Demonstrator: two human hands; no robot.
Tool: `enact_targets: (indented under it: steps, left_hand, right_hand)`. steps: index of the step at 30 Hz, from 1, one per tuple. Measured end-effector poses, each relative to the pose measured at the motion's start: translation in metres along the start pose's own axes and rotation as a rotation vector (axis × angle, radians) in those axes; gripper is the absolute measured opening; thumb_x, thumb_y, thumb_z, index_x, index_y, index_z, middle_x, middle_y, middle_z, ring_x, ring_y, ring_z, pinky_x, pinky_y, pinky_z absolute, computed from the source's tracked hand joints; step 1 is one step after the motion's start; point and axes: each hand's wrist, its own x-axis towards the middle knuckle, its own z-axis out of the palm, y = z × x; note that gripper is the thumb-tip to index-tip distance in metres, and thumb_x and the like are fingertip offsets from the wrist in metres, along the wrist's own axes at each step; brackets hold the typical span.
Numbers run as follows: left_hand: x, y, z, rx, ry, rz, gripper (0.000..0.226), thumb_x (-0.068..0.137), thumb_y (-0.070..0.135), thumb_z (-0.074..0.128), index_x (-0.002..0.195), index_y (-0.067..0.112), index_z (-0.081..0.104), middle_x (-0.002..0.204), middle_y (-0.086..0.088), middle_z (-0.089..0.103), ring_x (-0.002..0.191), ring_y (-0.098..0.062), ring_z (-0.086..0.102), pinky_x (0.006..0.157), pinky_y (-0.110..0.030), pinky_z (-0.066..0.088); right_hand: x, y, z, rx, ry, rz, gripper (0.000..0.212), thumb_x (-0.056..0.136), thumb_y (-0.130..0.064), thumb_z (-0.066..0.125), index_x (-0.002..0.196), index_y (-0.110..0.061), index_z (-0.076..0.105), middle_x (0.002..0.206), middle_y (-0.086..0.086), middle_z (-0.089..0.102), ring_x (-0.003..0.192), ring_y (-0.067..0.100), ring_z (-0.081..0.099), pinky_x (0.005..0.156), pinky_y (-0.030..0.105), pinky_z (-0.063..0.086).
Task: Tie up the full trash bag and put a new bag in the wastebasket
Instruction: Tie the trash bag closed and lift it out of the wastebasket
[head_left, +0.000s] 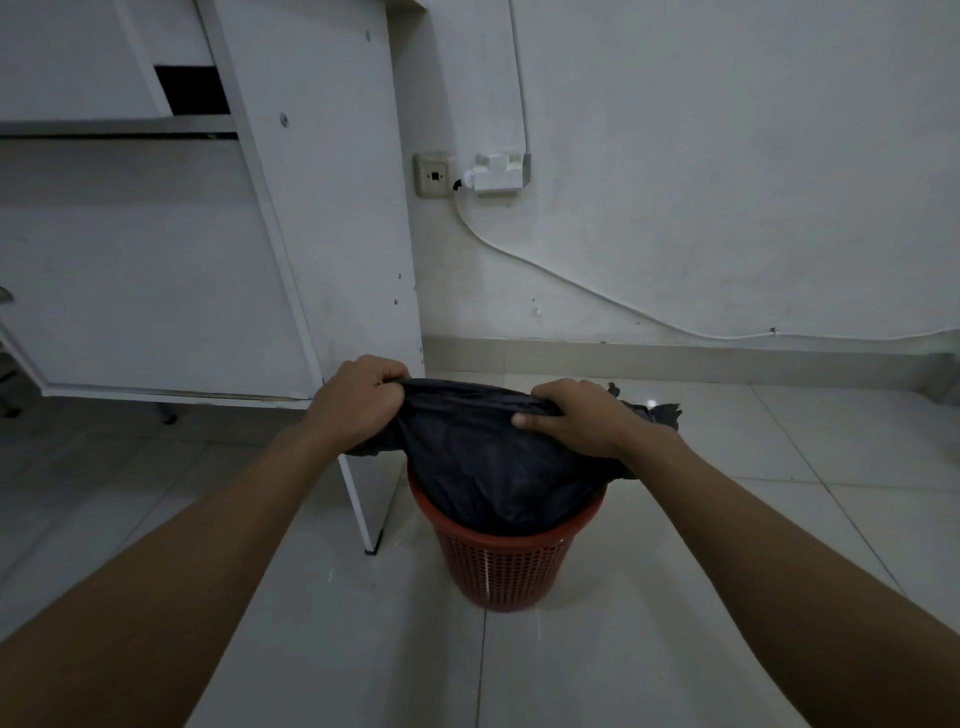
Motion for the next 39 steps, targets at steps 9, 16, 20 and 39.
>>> enact_targets:
  steps: [9,16,20,39]
  left_hand:
    - [0.003,0.043,0.047,0.405,-0.163,0.396,0.032,0.102,0.043,0.032,0.127,0.027,0.041,0.122,-0.003,0.065,0.103,-0.026,0.061,0.087,-0.044,0.044]
    - [0.002,0.02,0.056,0.648,-0.082,0.464,0.053,0.097,0.062,0.01,0.105,0.024,0.046,0.096,-0.004,0.069,0.084,-0.027,0.065,0.063,-0.034,0.038]
    - [-0.003,0.001,0.052,0.624,-0.141,0.326,0.079,0.085,0.074,0.001,0.11,0.024,0.057,0.1,-0.006,0.064,0.09,-0.026,0.061,0.074,-0.037,0.047]
    - [0.002,0.015,0.072,0.301,-0.272,0.238,0.061,0.09,0.073,0.014,0.082,0.03,0.056,0.083,0.008,0.06,0.083,-0.018,0.059,0.073,-0.034,0.044]
  right_hand:
    - [0.004,-0.02,-0.002,0.128,-0.019,-0.088,0.047,0.097,-0.059,0.046,0.097,-0.015,0.063,0.087,0.004,0.068,0.078,0.019,0.063,0.07,0.036,0.049]
    - [-0.01,0.001,-0.009,-0.064,-0.098,0.011,0.063,0.09,-0.077,0.031,0.1,-0.025,0.065,0.088,-0.003,0.068,0.077,0.016,0.063,0.073,0.037,0.052]
    - [-0.022,0.021,-0.008,-0.005,-0.091,0.064,0.061,0.084,-0.08,0.037,0.091,-0.022,0.054,0.085,0.001,0.064,0.076,0.019,0.061,0.071,0.04,0.05]
    - [-0.056,0.061,-0.014,0.021,-0.105,0.168,0.034,0.1,-0.062,0.034,0.092,-0.031,0.047,0.085,-0.006,0.06,0.077,0.015,0.06,0.066,0.033,0.046]
